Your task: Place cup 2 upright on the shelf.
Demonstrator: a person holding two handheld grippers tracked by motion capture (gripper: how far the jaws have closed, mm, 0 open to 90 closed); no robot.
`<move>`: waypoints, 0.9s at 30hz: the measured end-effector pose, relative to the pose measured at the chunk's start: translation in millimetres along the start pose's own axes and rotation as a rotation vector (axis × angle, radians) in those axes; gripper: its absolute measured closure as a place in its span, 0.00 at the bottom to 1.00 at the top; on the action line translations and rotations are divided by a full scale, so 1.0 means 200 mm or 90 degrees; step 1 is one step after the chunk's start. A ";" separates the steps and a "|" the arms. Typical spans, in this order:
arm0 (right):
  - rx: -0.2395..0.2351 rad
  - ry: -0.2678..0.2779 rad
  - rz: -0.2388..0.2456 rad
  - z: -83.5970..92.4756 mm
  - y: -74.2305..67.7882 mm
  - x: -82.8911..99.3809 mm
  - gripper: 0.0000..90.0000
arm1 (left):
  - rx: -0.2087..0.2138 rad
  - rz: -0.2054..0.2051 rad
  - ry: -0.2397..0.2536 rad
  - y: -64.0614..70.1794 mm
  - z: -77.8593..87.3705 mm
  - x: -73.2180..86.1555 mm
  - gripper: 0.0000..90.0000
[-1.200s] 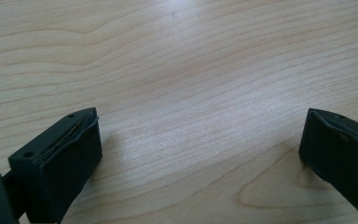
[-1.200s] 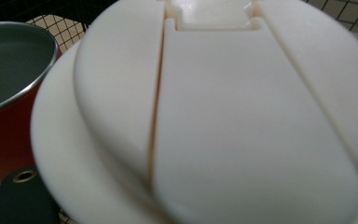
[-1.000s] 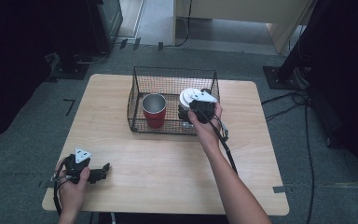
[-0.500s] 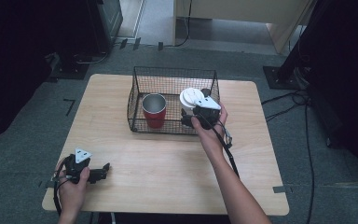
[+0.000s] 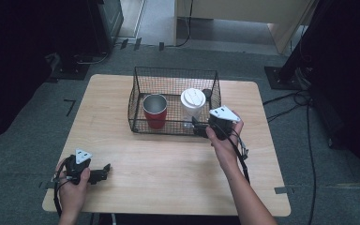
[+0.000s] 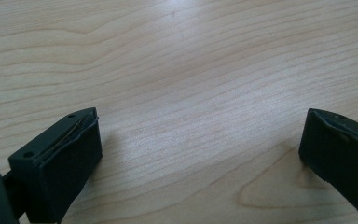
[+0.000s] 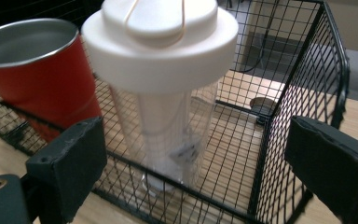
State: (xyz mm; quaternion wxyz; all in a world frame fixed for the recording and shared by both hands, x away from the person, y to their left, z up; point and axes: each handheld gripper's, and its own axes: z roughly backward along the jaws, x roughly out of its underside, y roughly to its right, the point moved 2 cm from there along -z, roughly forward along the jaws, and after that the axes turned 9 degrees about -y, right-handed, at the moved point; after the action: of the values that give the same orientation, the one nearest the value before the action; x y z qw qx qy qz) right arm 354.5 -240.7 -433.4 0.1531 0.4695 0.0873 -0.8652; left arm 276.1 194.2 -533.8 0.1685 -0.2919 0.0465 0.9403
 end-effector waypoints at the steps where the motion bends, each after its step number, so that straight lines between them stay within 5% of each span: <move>1: 0.003 0.001 0.002 0.01 0.00 0.01 0.04 | 0.000 0.000 0.000 0.00 0.00 0.00 0.00; 27: 0.039 -0.034 -0.063 0.19 0.28 0.39 0.04 | 0.000 -0.002 -0.001 0.00 0.00 0.00 0.00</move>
State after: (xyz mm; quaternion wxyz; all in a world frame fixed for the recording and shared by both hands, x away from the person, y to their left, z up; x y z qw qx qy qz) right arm 303.1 -318.5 -478.8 0.0977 0.4459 0.0796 -0.8862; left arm 276.1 194.5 -533.9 0.1700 -0.2915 0.0455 0.9402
